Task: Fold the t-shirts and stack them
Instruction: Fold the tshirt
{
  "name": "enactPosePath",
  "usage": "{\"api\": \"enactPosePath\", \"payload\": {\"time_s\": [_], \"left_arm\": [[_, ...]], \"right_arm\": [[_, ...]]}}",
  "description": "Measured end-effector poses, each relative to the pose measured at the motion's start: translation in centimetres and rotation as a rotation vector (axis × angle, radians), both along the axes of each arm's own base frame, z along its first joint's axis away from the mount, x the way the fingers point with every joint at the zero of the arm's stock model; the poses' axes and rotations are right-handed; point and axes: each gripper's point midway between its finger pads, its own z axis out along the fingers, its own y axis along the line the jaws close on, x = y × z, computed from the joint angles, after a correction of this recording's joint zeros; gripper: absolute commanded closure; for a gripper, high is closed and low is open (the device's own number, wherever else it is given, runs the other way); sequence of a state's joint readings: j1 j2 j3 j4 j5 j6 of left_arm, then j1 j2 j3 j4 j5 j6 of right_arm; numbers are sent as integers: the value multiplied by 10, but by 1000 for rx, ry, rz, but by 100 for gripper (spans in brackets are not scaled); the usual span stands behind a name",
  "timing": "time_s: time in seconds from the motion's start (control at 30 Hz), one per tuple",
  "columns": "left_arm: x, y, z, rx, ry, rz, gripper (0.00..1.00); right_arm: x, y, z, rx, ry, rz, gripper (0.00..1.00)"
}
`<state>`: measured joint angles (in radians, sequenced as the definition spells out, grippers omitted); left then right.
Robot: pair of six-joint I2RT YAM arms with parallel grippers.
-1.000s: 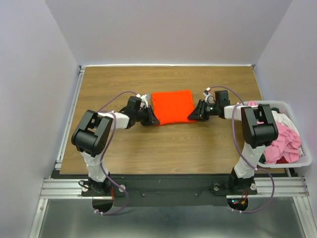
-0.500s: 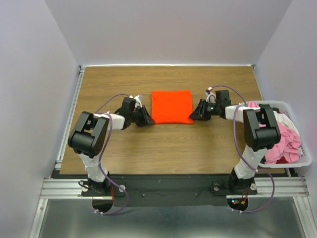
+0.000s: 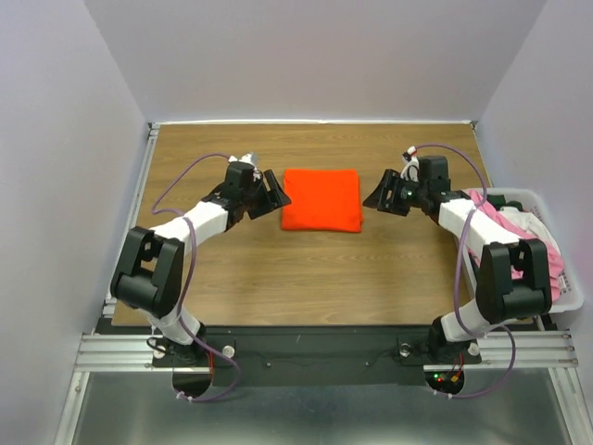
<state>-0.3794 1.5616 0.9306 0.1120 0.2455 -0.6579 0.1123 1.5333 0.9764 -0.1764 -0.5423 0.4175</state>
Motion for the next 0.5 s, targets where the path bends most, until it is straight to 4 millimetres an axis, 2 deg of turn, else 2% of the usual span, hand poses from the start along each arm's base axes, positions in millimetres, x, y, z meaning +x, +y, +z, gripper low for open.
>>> {"api": "enactPosePath", "payload": {"time_s": [0.07,0.17,0.3,0.47,0.5], "left_arm": [[3,-3,-11,28,33,-2,25],[5,-6,-38,78,101,-11,25],[2,-9,-71,156,182,-21,32],[15,-19,-69,212,166,-25,38],[16,-21,-72,229,167,-25,39]], "right_arm": [[-8,-1,2,-4,5,-2,34],[-15,-2,6,-5,6,-1,34],[-19,-3,9,-6,0,1,30],[-25,-4,3,-13,16,4,22],[-27,-5,2,-16,19,3,16]]}}
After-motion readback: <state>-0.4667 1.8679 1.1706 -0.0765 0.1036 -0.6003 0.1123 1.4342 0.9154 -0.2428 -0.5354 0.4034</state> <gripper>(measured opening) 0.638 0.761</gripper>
